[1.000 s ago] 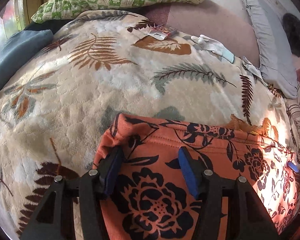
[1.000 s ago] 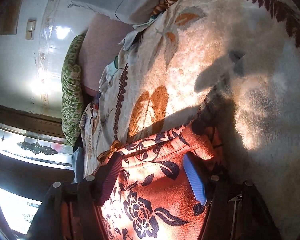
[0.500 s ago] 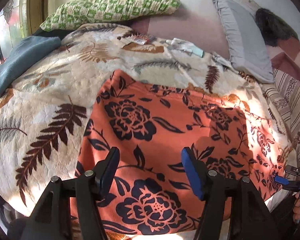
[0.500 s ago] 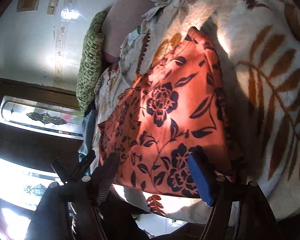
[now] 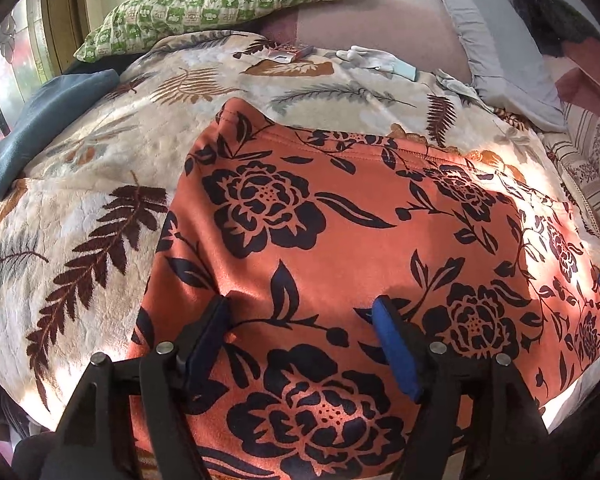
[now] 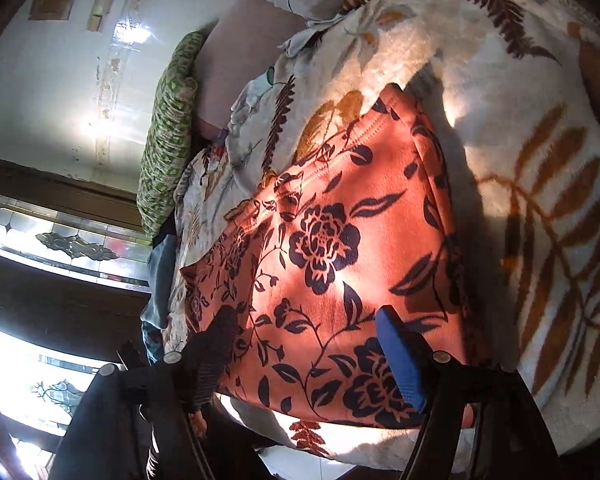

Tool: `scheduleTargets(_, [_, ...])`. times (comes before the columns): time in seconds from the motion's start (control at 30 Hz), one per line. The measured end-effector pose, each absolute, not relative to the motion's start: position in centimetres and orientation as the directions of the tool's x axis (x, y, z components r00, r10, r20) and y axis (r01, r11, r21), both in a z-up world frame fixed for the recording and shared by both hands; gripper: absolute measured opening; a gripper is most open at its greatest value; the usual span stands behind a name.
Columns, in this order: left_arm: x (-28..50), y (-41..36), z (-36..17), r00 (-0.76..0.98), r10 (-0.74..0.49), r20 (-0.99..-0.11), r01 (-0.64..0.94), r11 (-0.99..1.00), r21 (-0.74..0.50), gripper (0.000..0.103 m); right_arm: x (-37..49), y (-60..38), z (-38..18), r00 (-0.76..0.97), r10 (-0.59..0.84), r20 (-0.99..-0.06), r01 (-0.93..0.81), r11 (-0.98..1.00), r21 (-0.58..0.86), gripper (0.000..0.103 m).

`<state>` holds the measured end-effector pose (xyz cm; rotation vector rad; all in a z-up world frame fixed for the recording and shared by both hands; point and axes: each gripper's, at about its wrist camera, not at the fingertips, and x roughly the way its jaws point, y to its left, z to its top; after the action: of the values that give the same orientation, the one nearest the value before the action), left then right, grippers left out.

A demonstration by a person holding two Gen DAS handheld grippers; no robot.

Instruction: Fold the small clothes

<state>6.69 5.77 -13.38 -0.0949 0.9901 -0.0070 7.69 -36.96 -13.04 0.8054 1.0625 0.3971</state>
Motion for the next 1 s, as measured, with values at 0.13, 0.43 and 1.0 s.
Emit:
scheduleTargets(0.13, [6.7,5.8,-13.4,0.552,-0.051,-0.832,-0.032,0.996,-0.082,0.075,12.1,-37.3,-12.6,0.470,0.607,-0.641,0.098,0.685,0.721,0.075])
scheduleTargets(0.43, [6.8,5.7,-13.7,0.562,-0.051,-0.825,-0.022,0.997,-0.077,0.078,18.4,-39.6,-17.3,0.497,0.583,-0.643,0.211,0.637,0.741,0.075])
scheduleTargets(1.0, [6.0,5.9,-13.5,0.587,-0.063,-0.807,-0.018,0.996,-0.091,0.079,2.7,-36.2,-17.6,0.409,0.595,-0.692,0.224,0.670,0.708,0.079])
